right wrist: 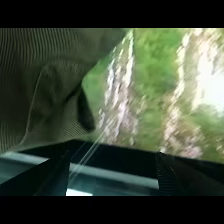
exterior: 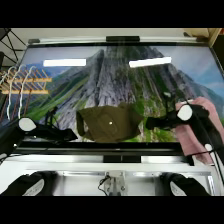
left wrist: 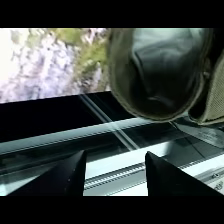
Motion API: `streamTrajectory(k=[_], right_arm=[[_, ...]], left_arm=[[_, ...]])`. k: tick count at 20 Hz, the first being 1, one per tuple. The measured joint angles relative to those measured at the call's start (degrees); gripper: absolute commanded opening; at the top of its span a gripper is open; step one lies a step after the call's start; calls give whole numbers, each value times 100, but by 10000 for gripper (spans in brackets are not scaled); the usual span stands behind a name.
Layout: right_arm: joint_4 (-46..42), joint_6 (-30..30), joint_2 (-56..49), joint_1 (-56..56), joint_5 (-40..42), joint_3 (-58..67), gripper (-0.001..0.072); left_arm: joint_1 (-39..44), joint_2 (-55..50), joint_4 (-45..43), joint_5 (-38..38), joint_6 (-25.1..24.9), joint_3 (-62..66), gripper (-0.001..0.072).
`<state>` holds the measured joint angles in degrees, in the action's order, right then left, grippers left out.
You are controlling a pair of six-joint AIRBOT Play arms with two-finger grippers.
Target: Fold the shirts.
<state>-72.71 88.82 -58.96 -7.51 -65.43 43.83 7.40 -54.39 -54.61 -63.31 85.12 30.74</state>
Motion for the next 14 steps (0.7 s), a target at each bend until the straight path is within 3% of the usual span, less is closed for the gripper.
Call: streamTrajectory(k=[10,13,14], right_arm=[[706,-317,-643,-138,501,-675,643],[798,-376,-953,-446,688,-688,638],[815,-382,-1003,-527,752,-686,599]], left_arm=[[649,-157,656,1624,570,-354,446],[822,-334,688,1665,699,-363,250],[876,-374,695,1668,728,-365,167]])
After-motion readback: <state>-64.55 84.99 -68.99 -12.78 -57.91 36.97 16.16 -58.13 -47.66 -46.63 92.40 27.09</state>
